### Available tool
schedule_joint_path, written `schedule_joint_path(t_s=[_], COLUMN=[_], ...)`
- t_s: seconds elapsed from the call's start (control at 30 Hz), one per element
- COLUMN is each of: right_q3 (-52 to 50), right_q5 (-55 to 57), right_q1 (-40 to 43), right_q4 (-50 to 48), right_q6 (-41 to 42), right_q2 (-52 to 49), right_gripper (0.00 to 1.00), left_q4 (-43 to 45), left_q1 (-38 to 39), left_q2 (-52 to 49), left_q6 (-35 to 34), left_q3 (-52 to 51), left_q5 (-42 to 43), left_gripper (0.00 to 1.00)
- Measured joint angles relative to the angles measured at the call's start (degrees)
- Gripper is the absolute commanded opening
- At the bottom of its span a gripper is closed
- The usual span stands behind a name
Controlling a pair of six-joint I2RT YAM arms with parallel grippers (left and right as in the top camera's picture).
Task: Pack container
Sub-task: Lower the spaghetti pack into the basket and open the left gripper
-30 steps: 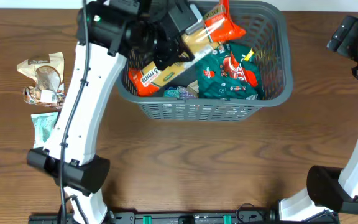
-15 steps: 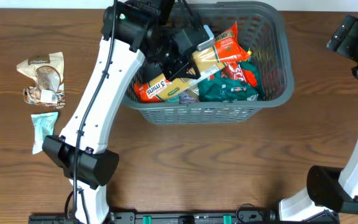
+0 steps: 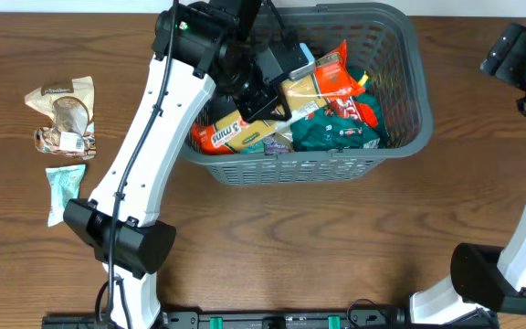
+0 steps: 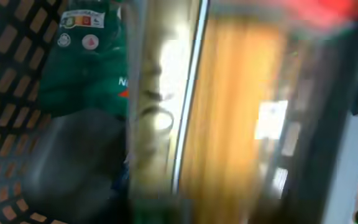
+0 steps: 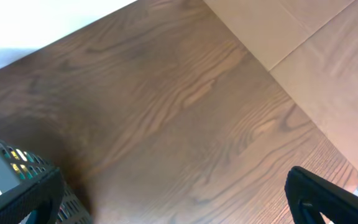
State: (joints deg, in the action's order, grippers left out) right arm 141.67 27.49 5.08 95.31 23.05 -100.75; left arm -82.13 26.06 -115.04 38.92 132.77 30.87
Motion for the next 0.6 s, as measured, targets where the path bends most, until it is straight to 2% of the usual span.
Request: schedule_joint_path(t_s=[0.07, 0.13, 0.43, 0.6], right_q3=[0.0, 0.0, 0.0, 0.0], right_q5=[0.0, 0.0, 0.0, 0.0], right_q1=[0.0, 0.0, 0.0, 0.0], right_q4=[0.0, 0.0, 0.0, 0.0], right_q6=[0.0, 0.0, 0.0, 0.0], right_q2=[0.0, 0.0, 0.0, 0.0], right_gripper=[0.99, 0.99, 0.99, 0.99], left_q4=[0.0, 0.0, 1.6, 6.0], left_q1=[0.0, 0.0, 0.0, -0.5], left_q2=[0.0, 0.0, 0.0, 0.3], left_q6=[-0.1, -0.1, -0.2, -3.1], left_q3=[0.5, 0.9, 1.0, 1.9], left_q5=[0.0, 0.0, 0.0, 0.0], left_gripper=[0.86, 0.9, 0.91, 0.91])
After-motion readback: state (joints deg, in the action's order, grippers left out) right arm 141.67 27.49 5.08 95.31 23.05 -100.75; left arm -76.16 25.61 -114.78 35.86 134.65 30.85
